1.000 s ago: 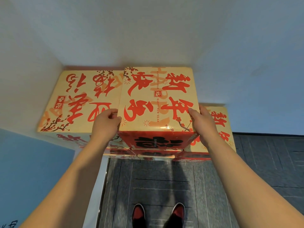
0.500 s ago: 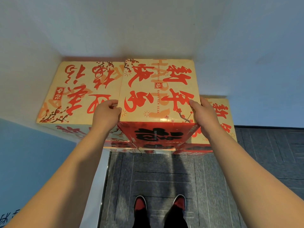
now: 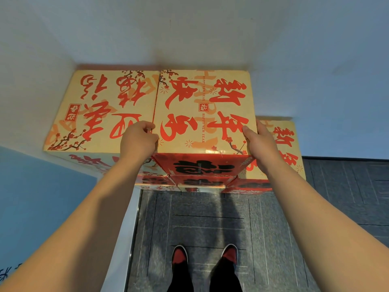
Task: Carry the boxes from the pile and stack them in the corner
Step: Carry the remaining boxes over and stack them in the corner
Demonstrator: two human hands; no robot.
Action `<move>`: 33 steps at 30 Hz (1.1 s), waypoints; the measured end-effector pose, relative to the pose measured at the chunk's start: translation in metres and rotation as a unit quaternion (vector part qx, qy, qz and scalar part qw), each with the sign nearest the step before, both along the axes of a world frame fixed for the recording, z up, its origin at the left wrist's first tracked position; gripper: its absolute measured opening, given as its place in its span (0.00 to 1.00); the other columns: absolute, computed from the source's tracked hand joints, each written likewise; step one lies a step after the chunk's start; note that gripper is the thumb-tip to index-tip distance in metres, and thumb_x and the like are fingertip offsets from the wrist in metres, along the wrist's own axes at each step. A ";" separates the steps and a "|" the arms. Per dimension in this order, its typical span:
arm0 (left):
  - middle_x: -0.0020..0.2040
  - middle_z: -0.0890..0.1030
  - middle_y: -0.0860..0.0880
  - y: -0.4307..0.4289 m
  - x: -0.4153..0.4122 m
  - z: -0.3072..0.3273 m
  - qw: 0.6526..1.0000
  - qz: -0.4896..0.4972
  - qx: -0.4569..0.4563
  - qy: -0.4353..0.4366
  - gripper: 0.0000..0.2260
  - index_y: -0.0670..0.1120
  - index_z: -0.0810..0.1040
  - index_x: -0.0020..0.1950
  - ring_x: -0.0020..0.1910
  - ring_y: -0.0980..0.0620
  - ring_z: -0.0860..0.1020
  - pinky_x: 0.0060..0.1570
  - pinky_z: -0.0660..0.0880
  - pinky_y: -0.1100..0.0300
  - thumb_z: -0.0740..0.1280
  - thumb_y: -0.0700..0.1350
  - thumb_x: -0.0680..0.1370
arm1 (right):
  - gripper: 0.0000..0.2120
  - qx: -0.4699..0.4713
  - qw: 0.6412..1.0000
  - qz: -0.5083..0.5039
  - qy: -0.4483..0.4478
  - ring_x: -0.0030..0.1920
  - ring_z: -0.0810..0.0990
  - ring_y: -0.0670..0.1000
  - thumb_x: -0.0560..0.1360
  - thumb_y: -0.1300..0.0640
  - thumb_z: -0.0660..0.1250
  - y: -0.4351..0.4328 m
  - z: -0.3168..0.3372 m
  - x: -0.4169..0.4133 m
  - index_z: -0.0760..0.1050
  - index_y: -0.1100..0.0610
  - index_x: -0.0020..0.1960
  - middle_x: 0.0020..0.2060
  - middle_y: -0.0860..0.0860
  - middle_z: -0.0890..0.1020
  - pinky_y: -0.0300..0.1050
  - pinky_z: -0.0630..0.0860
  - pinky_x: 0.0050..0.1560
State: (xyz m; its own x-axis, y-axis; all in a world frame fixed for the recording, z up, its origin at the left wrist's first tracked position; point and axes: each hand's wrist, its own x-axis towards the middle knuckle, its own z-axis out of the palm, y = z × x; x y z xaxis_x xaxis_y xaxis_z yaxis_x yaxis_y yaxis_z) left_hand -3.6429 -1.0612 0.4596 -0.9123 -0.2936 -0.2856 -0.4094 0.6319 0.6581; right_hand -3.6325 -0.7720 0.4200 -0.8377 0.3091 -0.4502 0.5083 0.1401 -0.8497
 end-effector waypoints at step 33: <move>0.84 0.51 0.44 0.014 0.012 -0.019 0.915 -0.285 -0.282 -0.032 0.39 0.58 0.58 0.82 0.82 0.39 0.47 0.77 0.47 0.34 0.71 0.62 0.75 | 0.32 0.015 1.000 0.021 0.005 0.79 0.65 0.52 0.84 0.41 0.59 -0.005 0.017 0.026 0.55 0.47 0.84 0.80 0.46 0.67 0.58 0.65 0.77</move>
